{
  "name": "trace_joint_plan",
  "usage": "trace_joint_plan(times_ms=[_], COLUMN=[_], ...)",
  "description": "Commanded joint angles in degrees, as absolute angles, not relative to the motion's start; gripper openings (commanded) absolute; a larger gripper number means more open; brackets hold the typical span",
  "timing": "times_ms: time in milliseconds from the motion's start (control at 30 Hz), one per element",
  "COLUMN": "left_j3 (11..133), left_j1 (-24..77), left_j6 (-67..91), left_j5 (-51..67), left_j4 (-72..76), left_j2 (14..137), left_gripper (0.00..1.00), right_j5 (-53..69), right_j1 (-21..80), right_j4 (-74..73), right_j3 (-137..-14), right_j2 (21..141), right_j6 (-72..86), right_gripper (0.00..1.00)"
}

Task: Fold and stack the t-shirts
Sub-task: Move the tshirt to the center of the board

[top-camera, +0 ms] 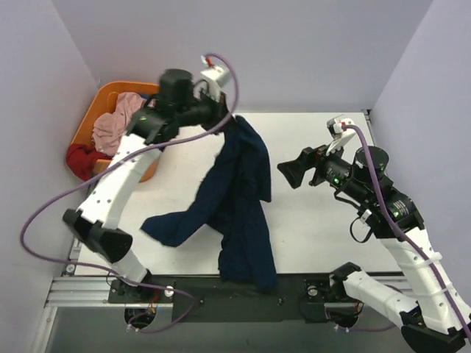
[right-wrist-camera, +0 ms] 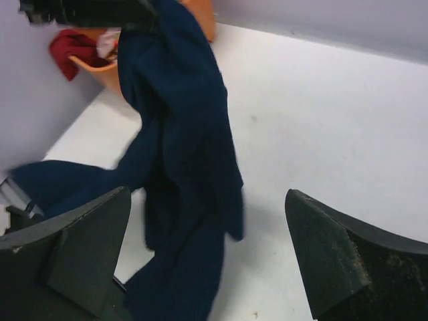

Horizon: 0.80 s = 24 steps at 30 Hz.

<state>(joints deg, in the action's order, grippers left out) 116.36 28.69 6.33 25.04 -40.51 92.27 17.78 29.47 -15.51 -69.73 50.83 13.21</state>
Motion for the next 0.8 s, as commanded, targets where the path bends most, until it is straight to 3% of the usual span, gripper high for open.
trace_joint_plan(times_ms=[0,67,200,300,367,567,767], left_j3=[113.03,112.15,123.02,137.96,132.32,109.18,88.52], left_j1=[33.03,33.4,30.69,27.44,25.5,16.72,18.18], left_j6=[2.21,0.79,1.76,1.5,0.27,-13.34,-31.8], left_j5=[31.55,31.2,28.4,26.72,26.28,28.22,20.04], left_j4=[-37.62,-34.64,-36.72,-47.78,-46.68,-43.95,-45.0], left_j2=[96.91,102.53,116.84,123.75,119.21,106.28,99.95], left_gripper=[0.0,0.01,0.5,0.79,0.91,0.92,0.85], right_j5=[13.81,12.22,17.29,19.95,19.42,18.81,14.34], right_j1=[24.0,21.72,13.9,9.14,8.79,9.93,7.74], right_j4=[-22.76,-27.14,-30.32,-30.59,-30.5,-29.62,-29.27], right_j3=[-64.44,-63.29,-60.92,-60.47,-60.91,-63.28,-72.4], right_j2=[49.83,51.06,56.15,60.71,63.09,71.96,88.48], right_j6=[16.96,17.58,18.81,18.38,16.89,15.21,14.06], right_gripper=[0.93,0.93,0.87,0.83,0.82,0.81,0.79])
